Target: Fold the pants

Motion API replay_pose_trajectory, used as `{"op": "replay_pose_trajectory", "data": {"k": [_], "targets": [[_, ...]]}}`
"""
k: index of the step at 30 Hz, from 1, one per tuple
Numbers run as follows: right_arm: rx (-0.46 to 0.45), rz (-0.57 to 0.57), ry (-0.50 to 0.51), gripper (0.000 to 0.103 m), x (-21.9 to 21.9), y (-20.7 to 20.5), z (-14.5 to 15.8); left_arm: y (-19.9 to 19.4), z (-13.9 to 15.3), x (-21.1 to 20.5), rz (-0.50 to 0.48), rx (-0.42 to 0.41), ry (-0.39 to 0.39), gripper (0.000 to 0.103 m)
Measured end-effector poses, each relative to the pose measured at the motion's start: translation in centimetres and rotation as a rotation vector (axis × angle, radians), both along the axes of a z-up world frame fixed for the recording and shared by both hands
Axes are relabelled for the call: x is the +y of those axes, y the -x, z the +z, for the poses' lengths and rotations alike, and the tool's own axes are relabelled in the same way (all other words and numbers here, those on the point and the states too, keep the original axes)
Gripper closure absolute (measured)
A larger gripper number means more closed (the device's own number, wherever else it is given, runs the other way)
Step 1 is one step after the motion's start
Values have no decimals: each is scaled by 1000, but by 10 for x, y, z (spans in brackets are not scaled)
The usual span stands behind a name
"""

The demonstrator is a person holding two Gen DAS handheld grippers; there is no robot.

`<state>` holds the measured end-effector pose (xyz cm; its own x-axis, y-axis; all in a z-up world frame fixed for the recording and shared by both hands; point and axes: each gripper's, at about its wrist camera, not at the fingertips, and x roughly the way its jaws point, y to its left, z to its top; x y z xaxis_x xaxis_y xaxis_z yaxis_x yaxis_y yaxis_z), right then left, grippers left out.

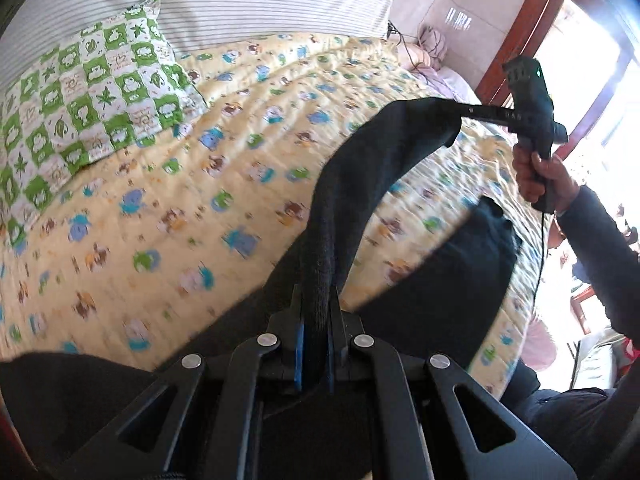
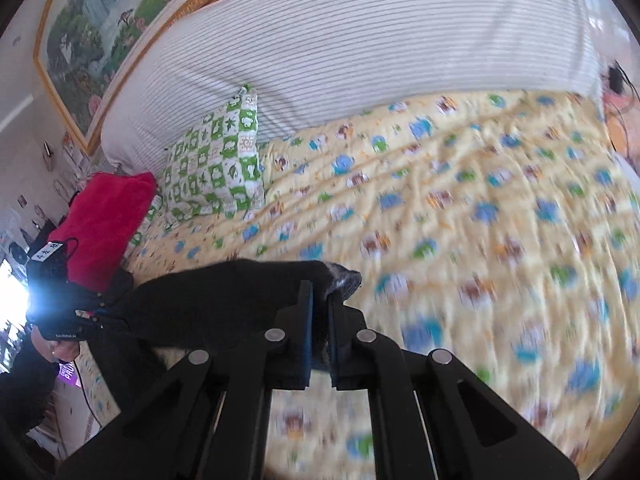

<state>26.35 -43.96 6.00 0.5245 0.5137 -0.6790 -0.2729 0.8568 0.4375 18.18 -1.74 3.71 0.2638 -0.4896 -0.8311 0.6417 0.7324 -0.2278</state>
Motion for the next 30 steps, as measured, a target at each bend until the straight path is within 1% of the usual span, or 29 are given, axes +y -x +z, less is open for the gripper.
{"op": "replay_pose_trajectory", "data": {"k": [6,12,14,19,23,25,30], "targets": [[-38,0,-54,97,-15,57,2,41,-6,5,14,9,16,97],[-72,4,-17,98,-14,106,3,68,-14,8,21,1,23,97],[-58,-4,1,98,-17,115,-5,77,-17,8,18,-5,31,97],[-34,-32,-26,98,-27,140,-23,95,-26,3,6,-29,8,97],[-58,-36,-31,98,-24,160,-25,103,-35,5,8,-30,0,97],[-75,-32,-18,98,-21,171,-25,106,-40,6,12,-25,6,97],[-50,-16,53,98,-14,190,-40,113,-54,4,8,-27,-14,97]]}}
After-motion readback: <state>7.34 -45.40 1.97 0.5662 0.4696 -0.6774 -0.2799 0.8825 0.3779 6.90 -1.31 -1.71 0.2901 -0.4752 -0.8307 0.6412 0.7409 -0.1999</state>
